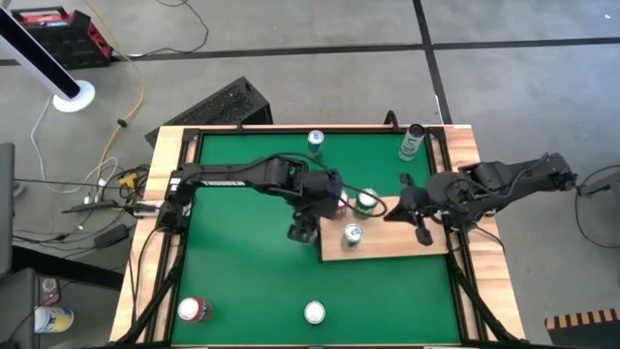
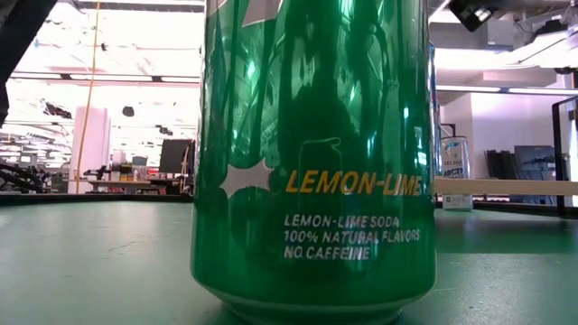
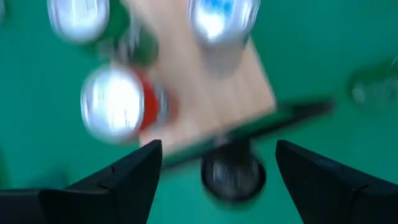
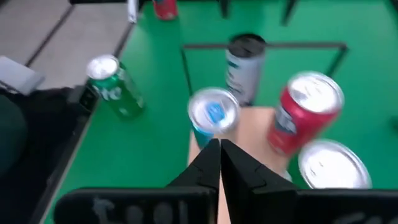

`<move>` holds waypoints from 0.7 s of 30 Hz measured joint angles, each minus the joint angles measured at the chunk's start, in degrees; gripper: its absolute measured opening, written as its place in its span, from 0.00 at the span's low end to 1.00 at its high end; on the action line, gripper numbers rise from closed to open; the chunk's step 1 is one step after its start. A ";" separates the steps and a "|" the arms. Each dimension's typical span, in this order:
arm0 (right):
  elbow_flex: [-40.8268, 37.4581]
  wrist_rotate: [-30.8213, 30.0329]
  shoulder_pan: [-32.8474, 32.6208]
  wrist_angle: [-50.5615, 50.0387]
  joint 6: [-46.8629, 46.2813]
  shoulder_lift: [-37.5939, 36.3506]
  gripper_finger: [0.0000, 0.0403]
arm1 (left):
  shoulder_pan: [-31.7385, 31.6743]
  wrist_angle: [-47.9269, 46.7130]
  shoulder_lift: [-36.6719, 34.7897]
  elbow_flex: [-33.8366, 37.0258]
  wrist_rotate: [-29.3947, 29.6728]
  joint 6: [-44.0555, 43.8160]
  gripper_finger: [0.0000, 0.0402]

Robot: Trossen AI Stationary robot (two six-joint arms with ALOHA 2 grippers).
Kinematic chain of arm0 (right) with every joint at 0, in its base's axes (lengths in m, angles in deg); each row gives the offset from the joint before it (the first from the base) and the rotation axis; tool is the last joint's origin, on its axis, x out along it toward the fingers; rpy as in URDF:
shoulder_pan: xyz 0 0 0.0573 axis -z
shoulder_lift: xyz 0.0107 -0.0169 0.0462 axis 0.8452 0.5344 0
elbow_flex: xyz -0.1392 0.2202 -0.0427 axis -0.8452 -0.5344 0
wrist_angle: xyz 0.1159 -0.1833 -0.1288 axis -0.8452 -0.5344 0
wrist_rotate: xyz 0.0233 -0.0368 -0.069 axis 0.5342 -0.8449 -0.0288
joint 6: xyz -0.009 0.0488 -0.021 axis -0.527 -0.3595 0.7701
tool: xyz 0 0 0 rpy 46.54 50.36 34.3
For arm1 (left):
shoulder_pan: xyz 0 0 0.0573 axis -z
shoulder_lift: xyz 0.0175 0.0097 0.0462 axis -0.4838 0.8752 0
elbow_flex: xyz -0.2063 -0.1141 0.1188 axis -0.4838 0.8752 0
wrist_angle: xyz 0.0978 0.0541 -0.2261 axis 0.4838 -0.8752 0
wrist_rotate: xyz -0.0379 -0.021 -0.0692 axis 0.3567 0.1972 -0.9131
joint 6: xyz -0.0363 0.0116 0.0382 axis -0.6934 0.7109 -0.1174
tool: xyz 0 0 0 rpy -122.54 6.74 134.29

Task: Place canned beverage on shelf
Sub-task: Put the bottom blue soda can on the shelf

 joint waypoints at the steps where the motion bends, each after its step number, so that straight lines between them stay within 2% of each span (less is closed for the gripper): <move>1: 0.00 0.39 0.00 1.47 0.09 0.76 0.11 | -0.16 -1.88 -0.27 0.00 1.10 -0.78 0.74; 7: 0.00 1.66 0.02 6.79 2.05 3.83 0.21 | -0.28 -9.13 -7.43 0.25 5.76 -6.38 0.69; 11: 0.00 1.88 -0.46 8.77 4.03 5.44 0.31 | -0.26 -7.26 -18.51 7.48 9.30 -10.66 0.65; 13: 0.00 1.93 -1.09 9.53 4.79 5.95 0.37 | -0.23 -4.38 -26.09 14.64 11.01 -13.31 0.63; 16: 0.00 1.93 -2.07 11.21 5.75 7.05 0.49 | 0.11 5.59 -38.98 29.70 13.27 -16.12 0.62; 21: 0.00 1.88 -2.70 13.36 6.10 7.47 0.65 | 0.51 34.26 -59.51 57.32 13.80 -17.99 0.61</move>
